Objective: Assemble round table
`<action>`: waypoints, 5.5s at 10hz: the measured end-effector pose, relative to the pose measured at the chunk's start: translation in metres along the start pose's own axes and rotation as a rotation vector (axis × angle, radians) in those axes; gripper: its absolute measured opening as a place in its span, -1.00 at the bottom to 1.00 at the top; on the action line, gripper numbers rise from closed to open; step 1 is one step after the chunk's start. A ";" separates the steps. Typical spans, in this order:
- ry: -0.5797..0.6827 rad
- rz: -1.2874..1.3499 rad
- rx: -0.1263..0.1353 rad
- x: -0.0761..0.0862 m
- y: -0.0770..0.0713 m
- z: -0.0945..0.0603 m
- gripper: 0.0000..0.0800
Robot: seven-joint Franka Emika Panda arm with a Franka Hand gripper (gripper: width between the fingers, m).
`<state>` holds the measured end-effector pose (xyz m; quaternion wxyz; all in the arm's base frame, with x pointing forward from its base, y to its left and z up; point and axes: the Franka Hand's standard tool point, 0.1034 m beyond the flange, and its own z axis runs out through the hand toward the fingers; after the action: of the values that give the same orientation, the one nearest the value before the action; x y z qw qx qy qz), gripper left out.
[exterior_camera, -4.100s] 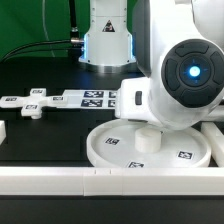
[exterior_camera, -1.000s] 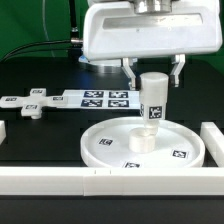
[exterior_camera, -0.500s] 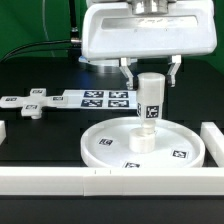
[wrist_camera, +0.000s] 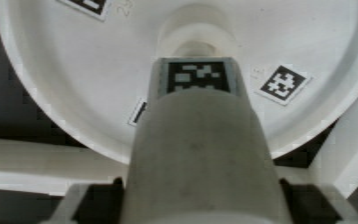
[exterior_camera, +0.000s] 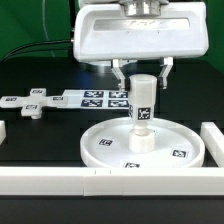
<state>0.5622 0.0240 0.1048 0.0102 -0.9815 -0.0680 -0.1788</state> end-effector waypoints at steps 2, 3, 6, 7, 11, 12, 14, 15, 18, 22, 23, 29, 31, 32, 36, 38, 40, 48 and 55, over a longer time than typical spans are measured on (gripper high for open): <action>0.001 0.000 0.000 0.000 0.000 0.000 0.02; 0.002 -0.001 0.000 0.001 -0.001 0.000 0.02; 0.016 -0.006 -0.002 0.003 -0.003 0.001 0.02; 0.012 -0.007 0.000 0.001 -0.004 0.003 0.02; -0.001 -0.011 0.006 -0.004 -0.008 0.010 0.02; -0.006 -0.011 0.006 -0.006 -0.009 0.013 0.02; 0.019 -0.012 -0.001 -0.003 -0.008 0.014 0.02; 0.035 -0.014 -0.004 -0.002 -0.008 0.015 0.02; 0.053 -0.015 -0.009 0.000 -0.009 0.016 0.02; 0.053 -0.015 -0.009 -0.001 -0.008 0.016 0.51; 0.056 -0.016 -0.010 0.002 -0.007 0.012 0.59; 0.045 -0.014 -0.002 0.015 -0.005 -0.006 0.62; 0.005 -0.014 0.011 0.013 -0.008 -0.005 0.62; 0.005 -0.022 0.010 0.013 -0.007 -0.003 0.62; -0.278 -0.015 0.086 0.003 -0.017 0.001 0.62; -0.448 -0.011 0.124 -0.004 -0.025 -0.002 0.62; -0.455 -0.042 0.109 0.003 -0.021 0.004 0.62; -0.425 -0.125 0.088 0.003 -0.010 0.011 0.62; -0.417 -0.150 0.092 0.004 -0.008 0.018 0.19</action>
Offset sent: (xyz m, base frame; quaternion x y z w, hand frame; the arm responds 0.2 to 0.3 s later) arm 0.0050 0.0103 -0.0054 -0.0025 0.0094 0.0057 0.9999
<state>0.5713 0.0335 0.0890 0.0272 -0.9879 -0.1494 0.0310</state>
